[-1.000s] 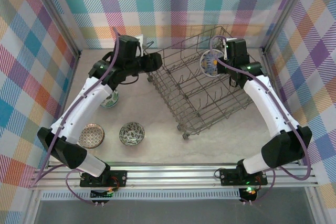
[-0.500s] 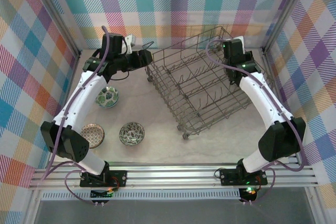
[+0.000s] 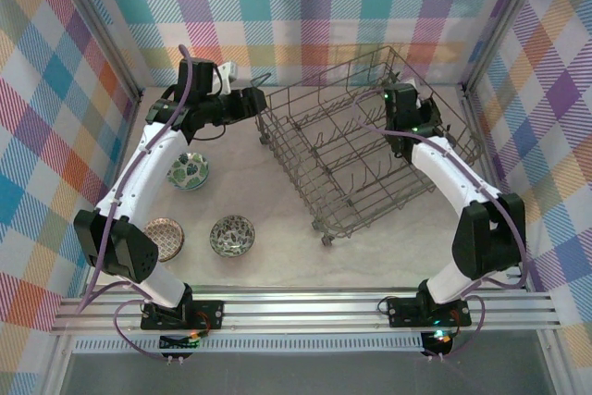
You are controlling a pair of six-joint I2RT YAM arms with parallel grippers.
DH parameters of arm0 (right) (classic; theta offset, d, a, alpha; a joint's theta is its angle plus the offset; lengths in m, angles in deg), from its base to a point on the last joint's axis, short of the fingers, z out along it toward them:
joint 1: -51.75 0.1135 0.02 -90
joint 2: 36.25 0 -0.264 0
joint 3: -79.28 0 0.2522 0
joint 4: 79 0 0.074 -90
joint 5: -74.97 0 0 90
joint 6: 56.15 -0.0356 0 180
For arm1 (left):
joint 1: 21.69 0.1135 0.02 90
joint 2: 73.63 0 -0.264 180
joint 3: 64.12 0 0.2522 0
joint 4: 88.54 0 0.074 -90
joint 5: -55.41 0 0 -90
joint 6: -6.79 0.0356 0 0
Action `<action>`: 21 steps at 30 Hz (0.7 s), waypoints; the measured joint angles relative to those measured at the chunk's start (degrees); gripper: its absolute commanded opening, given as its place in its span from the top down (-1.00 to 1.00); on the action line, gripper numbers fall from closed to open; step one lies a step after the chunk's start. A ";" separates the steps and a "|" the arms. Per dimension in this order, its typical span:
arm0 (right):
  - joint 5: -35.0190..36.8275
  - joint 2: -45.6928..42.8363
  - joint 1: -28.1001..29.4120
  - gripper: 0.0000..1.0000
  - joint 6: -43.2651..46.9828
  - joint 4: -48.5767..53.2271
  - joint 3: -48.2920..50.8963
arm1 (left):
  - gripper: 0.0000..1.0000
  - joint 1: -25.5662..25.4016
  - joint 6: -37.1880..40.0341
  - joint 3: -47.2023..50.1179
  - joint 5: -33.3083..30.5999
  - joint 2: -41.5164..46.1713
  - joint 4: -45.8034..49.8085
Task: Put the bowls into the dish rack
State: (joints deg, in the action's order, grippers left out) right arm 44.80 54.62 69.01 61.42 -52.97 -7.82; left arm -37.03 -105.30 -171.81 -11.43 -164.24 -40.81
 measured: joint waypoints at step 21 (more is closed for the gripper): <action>7.41 3.50 2.54 0.99 12.11 -13.70 6.23 | -0.24 1.11 1.14 1.11 3.02 -0.02 -1.14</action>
State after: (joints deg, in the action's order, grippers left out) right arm 52.21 58.12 71.54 73.53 -66.67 -1.59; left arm -35.91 -104.16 -170.70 -8.42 -164.26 -41.94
